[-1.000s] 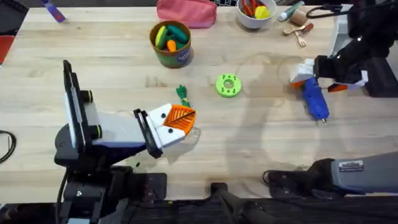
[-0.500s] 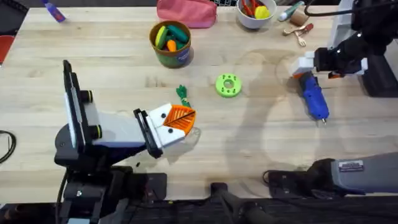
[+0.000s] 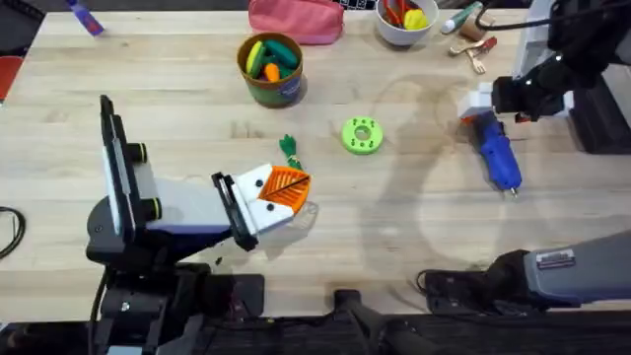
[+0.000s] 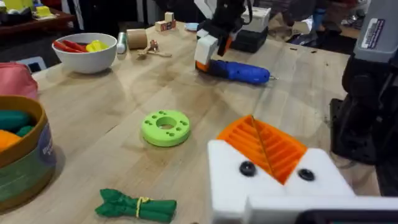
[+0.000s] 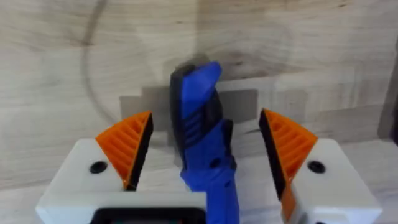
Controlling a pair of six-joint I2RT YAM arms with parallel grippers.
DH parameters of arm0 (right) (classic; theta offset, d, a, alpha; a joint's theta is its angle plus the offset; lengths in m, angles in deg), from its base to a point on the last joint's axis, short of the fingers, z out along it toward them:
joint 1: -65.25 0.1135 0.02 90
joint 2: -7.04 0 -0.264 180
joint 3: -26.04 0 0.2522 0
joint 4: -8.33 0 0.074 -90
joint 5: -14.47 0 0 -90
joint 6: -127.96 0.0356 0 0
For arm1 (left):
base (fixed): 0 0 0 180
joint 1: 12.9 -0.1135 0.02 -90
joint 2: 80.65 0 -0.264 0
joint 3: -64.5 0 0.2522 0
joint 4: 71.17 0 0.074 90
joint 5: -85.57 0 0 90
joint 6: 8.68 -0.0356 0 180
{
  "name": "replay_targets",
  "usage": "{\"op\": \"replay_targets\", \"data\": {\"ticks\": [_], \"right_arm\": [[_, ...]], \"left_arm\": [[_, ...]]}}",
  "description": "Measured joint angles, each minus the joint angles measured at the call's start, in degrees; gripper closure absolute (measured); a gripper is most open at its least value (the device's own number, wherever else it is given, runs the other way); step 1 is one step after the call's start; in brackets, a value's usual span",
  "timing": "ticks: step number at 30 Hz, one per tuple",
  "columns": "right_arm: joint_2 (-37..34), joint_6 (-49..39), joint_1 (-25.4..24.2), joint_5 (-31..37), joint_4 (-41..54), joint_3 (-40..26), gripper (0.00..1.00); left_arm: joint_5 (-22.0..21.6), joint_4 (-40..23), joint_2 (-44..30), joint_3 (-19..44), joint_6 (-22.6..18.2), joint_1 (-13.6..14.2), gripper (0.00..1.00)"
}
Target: Pick up the gripper from the table and insert it into the empty holder that is missing its gripper. Then pick up a screw, insert it into the mounting hole, and use the screwdriver to tighten it. Finally, clean up the table by picking up the vegetable and placing it into the bucket.
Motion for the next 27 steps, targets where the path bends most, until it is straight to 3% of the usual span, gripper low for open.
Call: {"op": "replay_targets", "data": {"ticks": [11,23,27], "right_arm": [[-4.7,-0.5,0.0,-0.1,-1.8,0.0,0.018],[-4.8,-5.7,0.0,-0.6,-1.6,0.0,0.065],[-4.8,-6.3,0.0,-0.9,-1.1,0.0,0.141]], "left_arm": [[0.0,0.0,0.0,0.0,0.0,0.0,0.988],[0.0,0.0,0.0,0.0,0.0,0.0,0.988],[0.0,0.0,0.0,0.0,0.0,0.0,0.988]]}}
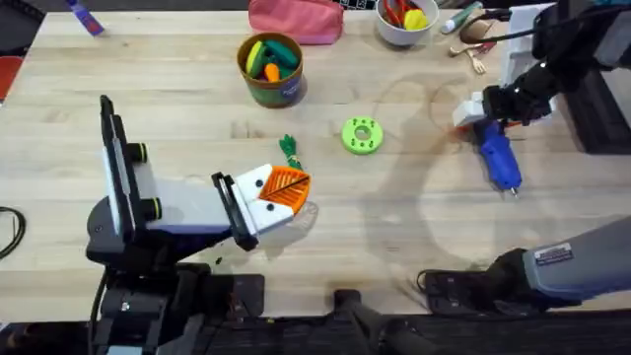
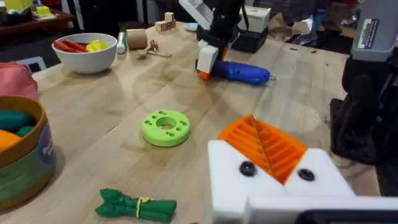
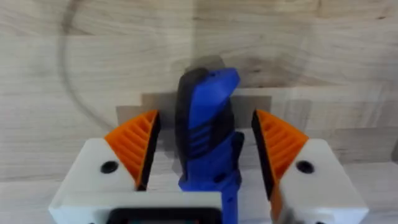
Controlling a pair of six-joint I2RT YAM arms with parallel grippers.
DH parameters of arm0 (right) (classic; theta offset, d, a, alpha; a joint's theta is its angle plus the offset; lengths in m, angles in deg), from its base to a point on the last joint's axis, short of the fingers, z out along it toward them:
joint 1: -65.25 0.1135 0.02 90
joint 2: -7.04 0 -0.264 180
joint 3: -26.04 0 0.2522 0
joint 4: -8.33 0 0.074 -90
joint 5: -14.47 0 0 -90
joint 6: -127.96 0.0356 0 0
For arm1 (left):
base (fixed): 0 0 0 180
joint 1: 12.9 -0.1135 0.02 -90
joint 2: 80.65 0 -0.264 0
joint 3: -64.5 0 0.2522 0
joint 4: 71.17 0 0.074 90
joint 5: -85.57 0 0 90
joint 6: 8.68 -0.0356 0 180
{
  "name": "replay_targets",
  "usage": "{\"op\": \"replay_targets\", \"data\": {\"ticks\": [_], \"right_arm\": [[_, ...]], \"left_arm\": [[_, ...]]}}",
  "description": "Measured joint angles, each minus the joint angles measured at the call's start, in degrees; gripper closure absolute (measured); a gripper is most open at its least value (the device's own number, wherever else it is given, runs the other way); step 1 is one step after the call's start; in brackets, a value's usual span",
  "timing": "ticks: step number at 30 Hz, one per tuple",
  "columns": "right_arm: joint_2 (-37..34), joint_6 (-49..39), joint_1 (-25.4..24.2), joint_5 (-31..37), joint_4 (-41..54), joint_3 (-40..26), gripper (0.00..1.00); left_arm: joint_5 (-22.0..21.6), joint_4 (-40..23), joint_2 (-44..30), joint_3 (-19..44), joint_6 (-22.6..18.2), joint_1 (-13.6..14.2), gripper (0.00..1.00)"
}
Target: Pick up the gripper from the table and insert it into the empty holder that is missing its gripper. Then pick up a screw, insert it into the mounting hole, and use the screwdriver to tighten it. Finally, clean up the table by picking up the vegetable and placing it into the bucket.
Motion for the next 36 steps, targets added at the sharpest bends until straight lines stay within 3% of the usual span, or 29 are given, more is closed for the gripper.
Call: {"op": "replay_targets", "data": {"ticks": [6,10,14,19,23,36], "right_arm": [[0.0,-0.2,0.0,0.0,0.8,0.0,0.181],[0.0,-0.4,0.0,-0.3,1.2,0.0,0.268],[0.0,-0.6,0.0,-0.4,1.4,0.0,0.447],[0.0,-0.8,0.0,-0.1,1.4,0.0,0.791],[-0.2,-1.2,0.0,0.4,1.4,0.0,0.975],[-0.1,-0.9,0.0,0.3,1.7,-0.1,0.980]], "left_arm": [[0.0,0.0,0.0,0.0,0.0,0.0,0.988],[0.0,0.0,0.0,0.0,0.0,0.0,0.988],[0.0,0.0,0.0,0.0,0.0,0.0,0.988],[0.0,0.0,0.0,0.0,0.0,0.0,0.988],[0.0,0.0,0.0,0.0,0.0,0.0,0.988],[0.0,0.0,0.0,0.0,0.0,0.0,0.988]]}}
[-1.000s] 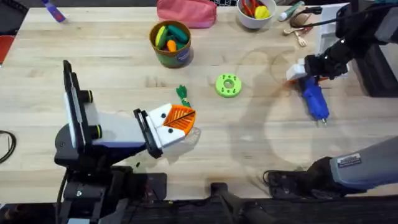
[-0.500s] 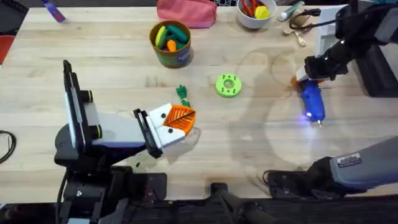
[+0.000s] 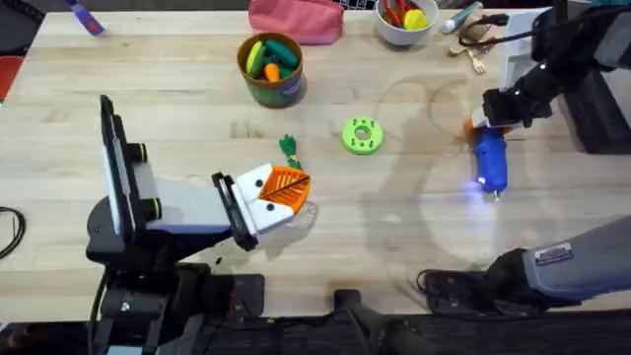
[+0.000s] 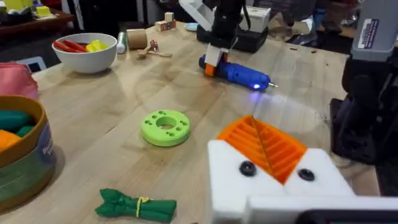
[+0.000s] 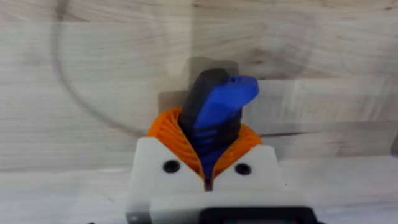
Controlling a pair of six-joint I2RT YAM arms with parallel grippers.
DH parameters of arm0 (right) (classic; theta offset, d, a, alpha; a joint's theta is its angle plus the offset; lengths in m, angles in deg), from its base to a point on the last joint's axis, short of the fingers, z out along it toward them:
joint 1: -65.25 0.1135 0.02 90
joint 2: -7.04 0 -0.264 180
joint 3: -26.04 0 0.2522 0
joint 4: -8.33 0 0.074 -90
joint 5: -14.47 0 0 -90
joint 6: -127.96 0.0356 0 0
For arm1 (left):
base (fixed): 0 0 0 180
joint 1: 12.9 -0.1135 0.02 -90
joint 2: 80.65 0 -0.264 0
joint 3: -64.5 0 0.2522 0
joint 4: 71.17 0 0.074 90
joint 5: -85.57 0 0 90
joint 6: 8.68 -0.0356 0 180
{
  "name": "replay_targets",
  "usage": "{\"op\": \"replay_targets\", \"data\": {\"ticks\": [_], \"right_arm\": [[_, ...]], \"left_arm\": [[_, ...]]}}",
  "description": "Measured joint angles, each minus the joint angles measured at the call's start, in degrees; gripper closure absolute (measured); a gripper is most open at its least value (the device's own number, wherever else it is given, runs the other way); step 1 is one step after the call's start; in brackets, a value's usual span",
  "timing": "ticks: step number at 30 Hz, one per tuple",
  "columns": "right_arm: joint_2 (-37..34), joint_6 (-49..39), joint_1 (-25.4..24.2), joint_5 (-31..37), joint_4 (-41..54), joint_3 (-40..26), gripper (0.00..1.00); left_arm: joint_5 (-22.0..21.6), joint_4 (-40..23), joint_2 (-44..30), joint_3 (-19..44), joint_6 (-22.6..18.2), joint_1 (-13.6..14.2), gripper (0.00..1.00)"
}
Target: Pick up the gripper from the table and insert it into the empty holder that is missing its gripper. Then pick up a screw, insert it into the mounting hole, and use the screwdriver to tighten it. Finally, clean up the table by picking up the vegetable and placing it into the bucket.
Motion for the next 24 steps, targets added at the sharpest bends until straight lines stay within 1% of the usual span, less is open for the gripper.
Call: {"op": "replay_targets", "data": {"ticks": [4,12,18,21,24], "right_arm": [[2.7,1.3,0.4,0.0,2.1,-0.8,0.980],[15.1,4.7,3.4,-0.1,1.8,-5.2,0.980],[22.7,7.4,8.6,0.0,-1.6,-7.7,0.980],[25.9,9.1,12.1,-0.1,-5.3,-8.5,0.980],[29.5,10.0,16.4,-1.8,-10.9,-8.6,0.980]], "left_arm": [[0.0,0.0,0.0,0.0,0.0,0.0,0.988],[0.0,0.0,0.0,0.0,0.0,0.0,0.988],[0.0,0.0,0.0,0.0,0.0,0.0,0.988],[0.0,0.0,0.0,0.0,0.0,0.0,0.988],[0.0,0.0,0.0,0.0,0.0,0.0,0.988]]}}
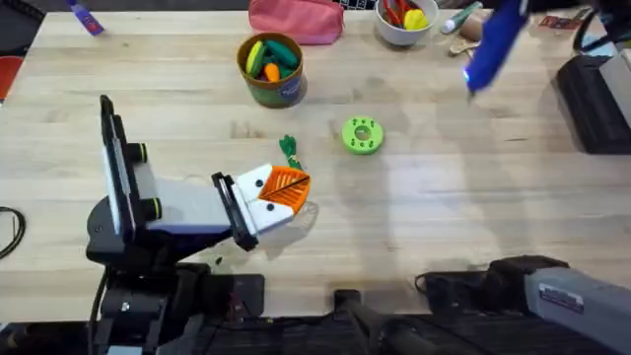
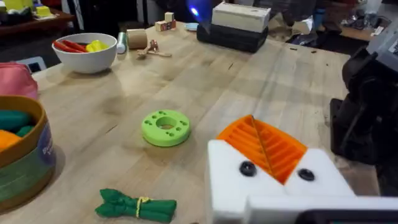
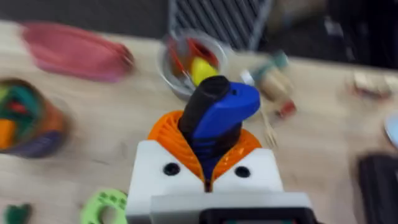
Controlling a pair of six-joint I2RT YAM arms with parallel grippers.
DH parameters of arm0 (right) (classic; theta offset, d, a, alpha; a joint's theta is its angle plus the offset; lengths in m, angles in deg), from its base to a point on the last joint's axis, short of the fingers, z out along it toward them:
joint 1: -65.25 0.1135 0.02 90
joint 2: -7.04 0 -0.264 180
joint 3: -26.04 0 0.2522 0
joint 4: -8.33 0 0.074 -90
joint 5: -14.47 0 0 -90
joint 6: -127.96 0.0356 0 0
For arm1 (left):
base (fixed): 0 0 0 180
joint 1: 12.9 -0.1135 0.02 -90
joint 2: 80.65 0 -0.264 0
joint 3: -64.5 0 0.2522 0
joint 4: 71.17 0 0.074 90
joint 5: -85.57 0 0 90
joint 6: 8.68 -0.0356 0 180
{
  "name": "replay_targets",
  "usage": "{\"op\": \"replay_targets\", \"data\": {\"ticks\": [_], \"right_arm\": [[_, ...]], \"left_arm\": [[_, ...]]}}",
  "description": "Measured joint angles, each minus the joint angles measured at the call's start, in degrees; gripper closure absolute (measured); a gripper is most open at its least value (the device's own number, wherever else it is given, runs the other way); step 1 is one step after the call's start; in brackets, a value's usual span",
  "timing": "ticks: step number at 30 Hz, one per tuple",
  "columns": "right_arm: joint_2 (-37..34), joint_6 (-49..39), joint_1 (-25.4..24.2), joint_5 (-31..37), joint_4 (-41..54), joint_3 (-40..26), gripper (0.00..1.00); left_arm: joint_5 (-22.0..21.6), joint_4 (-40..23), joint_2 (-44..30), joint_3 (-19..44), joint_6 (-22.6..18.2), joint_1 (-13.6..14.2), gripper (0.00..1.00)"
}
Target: Pick up the gripper from the table and insert it into the empty holder that is missing its gripper. Then pick up a screw, insert it into the mounting hole, and use the screwdriver to tighten it. Finally, clean up the table by picking up the vegetable and placing it into the bucket.
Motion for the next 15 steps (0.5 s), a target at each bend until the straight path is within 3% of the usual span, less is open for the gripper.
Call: {"op": "replay_targets", "data": {"ticks": [8,15], "right_arm": [[6.6,2.7,11.0,-8.7,-13.8,-0.3,0.980],[7.6,5.0,19.1,-16.3,-20.3,-0.3,0.980]], "left_arm": [[0.0,0.0,0.0,0.0,0.0,0.0,0.988],[0.0,0.0,0.0,0.0,0.0,0.0,0.988]]}}
